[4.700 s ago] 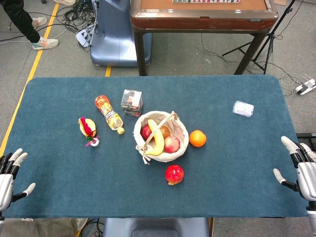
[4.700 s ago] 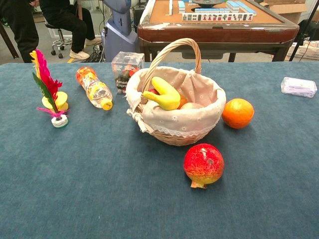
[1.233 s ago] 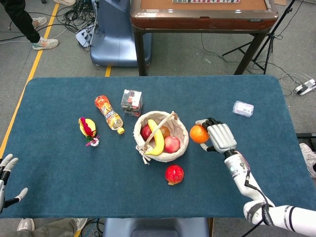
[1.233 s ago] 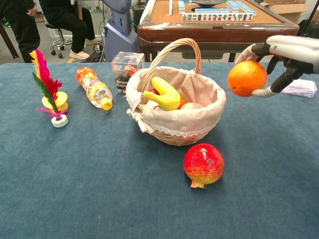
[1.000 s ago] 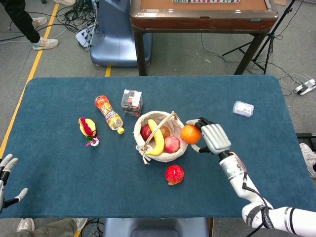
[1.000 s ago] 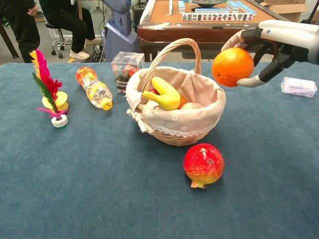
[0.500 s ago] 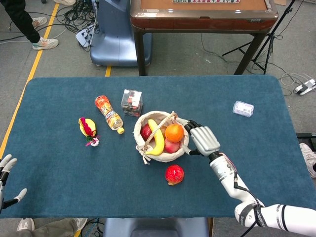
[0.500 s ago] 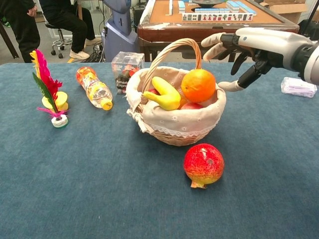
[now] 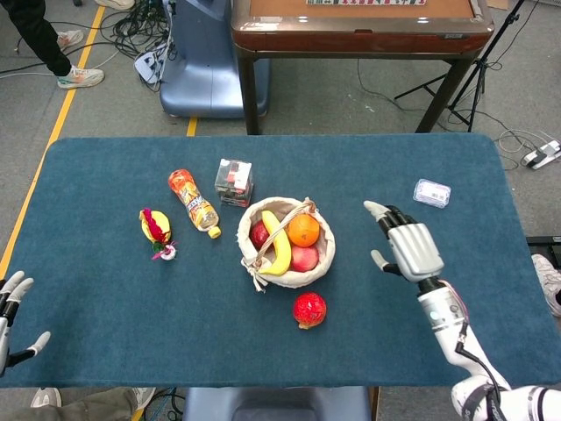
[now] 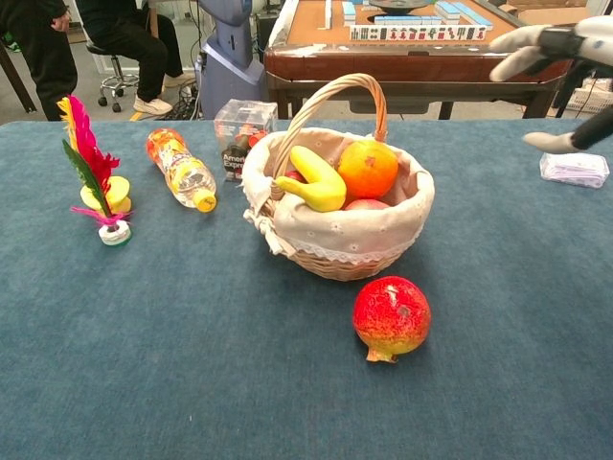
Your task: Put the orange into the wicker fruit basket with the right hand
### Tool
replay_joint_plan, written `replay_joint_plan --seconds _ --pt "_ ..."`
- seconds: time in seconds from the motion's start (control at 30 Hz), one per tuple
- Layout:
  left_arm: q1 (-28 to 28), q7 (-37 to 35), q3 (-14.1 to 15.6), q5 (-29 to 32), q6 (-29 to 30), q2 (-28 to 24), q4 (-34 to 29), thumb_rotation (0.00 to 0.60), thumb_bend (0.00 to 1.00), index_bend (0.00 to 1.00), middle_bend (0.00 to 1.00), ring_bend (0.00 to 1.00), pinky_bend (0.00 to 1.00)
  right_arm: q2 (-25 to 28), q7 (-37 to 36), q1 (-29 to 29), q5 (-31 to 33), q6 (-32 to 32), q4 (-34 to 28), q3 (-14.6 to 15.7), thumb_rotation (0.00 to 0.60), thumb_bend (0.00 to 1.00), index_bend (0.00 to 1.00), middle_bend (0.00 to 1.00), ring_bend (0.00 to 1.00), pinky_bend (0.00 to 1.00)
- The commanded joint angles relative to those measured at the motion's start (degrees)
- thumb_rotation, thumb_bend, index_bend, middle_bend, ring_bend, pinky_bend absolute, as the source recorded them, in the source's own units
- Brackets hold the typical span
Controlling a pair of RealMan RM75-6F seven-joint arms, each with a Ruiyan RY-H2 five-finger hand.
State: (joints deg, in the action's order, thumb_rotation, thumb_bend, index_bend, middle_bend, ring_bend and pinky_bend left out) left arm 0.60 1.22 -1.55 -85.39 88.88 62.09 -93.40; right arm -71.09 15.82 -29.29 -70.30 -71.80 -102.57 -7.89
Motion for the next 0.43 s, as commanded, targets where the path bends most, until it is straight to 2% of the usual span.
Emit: replay_joint_plan --seconds 0.03,0.43 --pt "-0.20 -0.09 -0.15 -0.06 -0.11 -0.04 -0.04 0.600 0.22 0.14 0.02 0.00 0.00 3.28 -3.33 5.77 -3.89 -5.61 1.96 3.22 0.600 0.32 0.11 0.18 0.13 0.34" --pt "-1.31 0.66 -0.48 -0.32 -1.12 0.11 -0.62 0.600 0.22 0.14 0.02 0.00 0.00 9.35 -13.83 19.00 -7.47 -16.17 4.82 8.04 0.600 0.32 0.13 0.19 0.13 0.34"
